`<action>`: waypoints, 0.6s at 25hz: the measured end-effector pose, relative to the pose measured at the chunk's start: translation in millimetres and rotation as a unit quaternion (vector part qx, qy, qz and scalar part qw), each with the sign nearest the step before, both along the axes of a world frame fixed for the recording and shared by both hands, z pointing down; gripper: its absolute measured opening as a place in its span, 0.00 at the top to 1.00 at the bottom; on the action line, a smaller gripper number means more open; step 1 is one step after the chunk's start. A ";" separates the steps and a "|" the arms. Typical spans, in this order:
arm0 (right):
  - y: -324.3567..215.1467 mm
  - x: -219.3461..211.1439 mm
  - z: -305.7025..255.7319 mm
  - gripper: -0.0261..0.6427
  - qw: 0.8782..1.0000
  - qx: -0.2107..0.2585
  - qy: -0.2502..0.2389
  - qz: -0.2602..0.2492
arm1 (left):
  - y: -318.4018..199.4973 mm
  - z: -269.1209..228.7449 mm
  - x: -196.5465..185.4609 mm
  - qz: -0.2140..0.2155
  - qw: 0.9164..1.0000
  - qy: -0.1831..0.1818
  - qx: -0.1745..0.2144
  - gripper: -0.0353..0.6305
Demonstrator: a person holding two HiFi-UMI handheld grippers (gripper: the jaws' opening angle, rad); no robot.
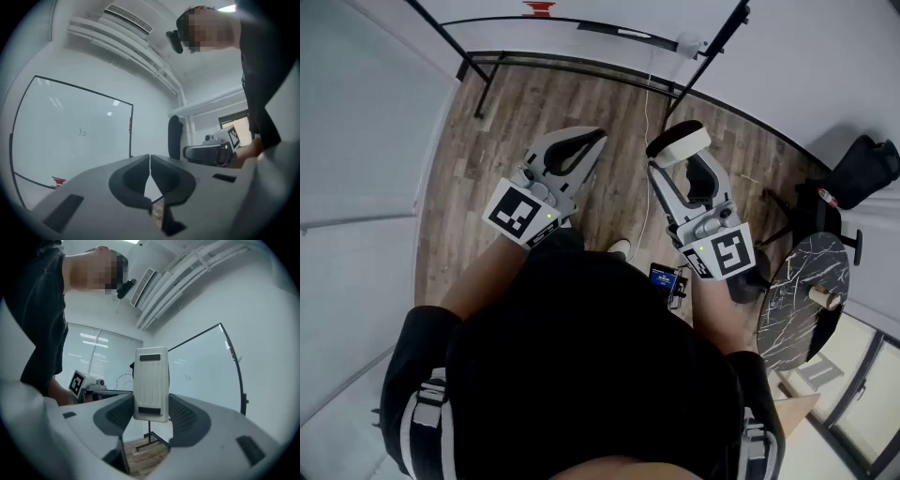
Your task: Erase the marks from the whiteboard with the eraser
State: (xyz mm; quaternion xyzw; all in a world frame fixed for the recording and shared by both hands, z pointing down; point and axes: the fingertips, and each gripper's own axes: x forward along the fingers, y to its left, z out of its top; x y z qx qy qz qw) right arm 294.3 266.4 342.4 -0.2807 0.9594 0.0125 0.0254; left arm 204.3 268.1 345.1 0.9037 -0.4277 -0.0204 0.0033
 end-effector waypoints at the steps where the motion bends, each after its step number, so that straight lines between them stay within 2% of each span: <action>1: 4.9 -8.2 2.3 0.61 1.000 -0.002 -0.004 0.002 | 6.2 2.0 -8.6 0.000 1.000 -0.007 -0.002 0.93; 4: 18.8 -32.0 9.1 0.61 1.000 -0.006 -0.006 0.001 | 21.9 4.5 -32.5 -0.002 1.000 -0.014 -0.005 0.94; 15: 22.8 -87.1 8.4 0.62 1.000 -0.014 0.009 -0.009 | 31.7 5.9 -91.5 -0.007 1.000 0.005 -0.005 0.94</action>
